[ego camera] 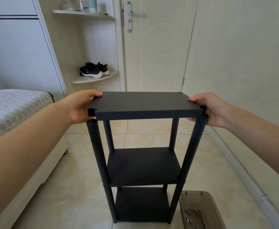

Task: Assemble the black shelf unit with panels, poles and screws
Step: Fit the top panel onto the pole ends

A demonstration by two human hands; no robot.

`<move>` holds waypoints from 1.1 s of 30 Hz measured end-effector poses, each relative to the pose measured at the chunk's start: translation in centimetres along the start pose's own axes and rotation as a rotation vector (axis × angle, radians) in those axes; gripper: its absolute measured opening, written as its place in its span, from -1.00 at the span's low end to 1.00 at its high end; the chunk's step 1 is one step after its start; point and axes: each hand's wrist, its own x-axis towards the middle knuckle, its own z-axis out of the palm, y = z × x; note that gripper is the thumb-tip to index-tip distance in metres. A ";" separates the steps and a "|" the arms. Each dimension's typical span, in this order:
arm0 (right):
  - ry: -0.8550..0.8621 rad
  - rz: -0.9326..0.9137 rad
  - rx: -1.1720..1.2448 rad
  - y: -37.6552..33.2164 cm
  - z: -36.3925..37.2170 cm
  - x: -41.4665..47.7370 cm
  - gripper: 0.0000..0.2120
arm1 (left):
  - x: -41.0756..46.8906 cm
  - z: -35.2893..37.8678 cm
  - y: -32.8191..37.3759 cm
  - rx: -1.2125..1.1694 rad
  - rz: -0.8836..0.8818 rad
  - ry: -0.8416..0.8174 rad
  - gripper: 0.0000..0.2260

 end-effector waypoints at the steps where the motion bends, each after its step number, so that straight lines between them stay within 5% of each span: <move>1: 0.001 0.007 -0.012 0.1 0.1 0.0 -0.80 | 0.1 -0.1 -0.2 0.021 -0.008 0.011 -0.80; 20: 0.011 0.018 0.123 1.5 -0.1 0.8 -0.85 | 2.3 1.4 -0.6 0.076 0.233 0.304 -0.72; 33: -0.021 0.069 0.087 1.0 -0.2 0.9 -0.88 | 2.9 1.1 -1.0 -0.089 0.120 0.135 -0.77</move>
